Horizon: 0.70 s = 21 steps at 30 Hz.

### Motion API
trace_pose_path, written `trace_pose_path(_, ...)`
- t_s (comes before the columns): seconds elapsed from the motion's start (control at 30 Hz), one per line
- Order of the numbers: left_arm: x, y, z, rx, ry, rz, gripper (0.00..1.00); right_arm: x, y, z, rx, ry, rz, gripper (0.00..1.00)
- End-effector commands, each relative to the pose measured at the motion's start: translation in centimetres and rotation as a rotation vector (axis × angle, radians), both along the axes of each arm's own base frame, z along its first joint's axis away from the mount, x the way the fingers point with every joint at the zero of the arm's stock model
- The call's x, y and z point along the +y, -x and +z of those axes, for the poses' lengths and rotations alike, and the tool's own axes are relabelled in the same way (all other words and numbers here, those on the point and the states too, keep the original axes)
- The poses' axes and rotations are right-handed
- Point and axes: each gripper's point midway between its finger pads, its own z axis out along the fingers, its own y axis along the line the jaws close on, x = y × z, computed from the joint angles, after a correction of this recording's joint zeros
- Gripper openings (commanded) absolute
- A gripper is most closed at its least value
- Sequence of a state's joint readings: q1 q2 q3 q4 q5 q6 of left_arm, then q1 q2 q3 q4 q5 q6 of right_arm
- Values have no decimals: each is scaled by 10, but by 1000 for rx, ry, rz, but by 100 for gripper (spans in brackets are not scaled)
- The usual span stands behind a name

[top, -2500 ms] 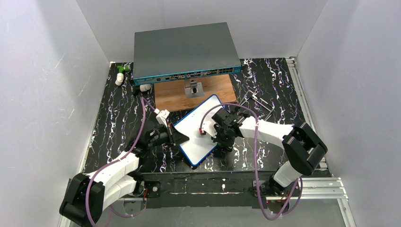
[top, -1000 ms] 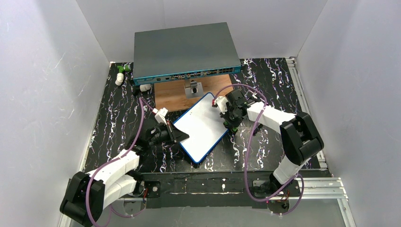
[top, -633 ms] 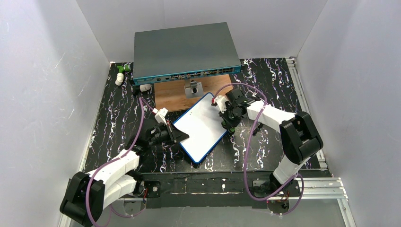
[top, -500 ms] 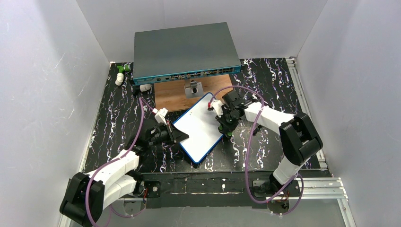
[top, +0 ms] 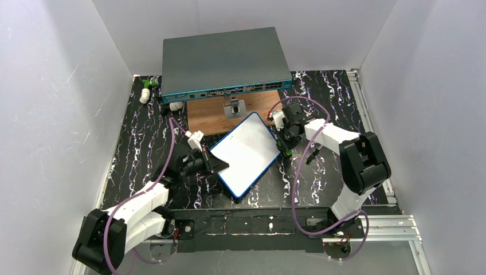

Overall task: Erase the whiteboard
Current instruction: Erase the whiteboard at the center of the board.

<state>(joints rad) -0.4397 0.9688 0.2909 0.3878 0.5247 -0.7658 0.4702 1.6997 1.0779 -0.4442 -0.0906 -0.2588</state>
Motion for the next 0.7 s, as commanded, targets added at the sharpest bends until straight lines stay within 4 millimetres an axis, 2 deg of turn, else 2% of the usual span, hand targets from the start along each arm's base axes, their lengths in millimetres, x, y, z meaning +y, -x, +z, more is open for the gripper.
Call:
trace_pose_path(0.0,9,30,-43,168,-106,-54,0,11,-11,0,-5,-12,-2,1)
trace_pose_path(0.13,9,30,-42,165,-106,-51,0,24,17,-5,103,-66,97,1)
trace_pose_path(0.3,8,30,-40,160,-103,-57,0,50,64,5,223,-170,273,1)
trace_pose_path(0.43,9,30,-39,157,-103,-58,0,62,90,10,265,-193,365,1)
trace_pose_path(0.5,9,30,-39,153,-103,-58,0,61,87,8,240,-178,357,1)
trace_pose_path(0.67,9,31,-39,155,-100,-58,0,34,31,15,92,-116,133,1)
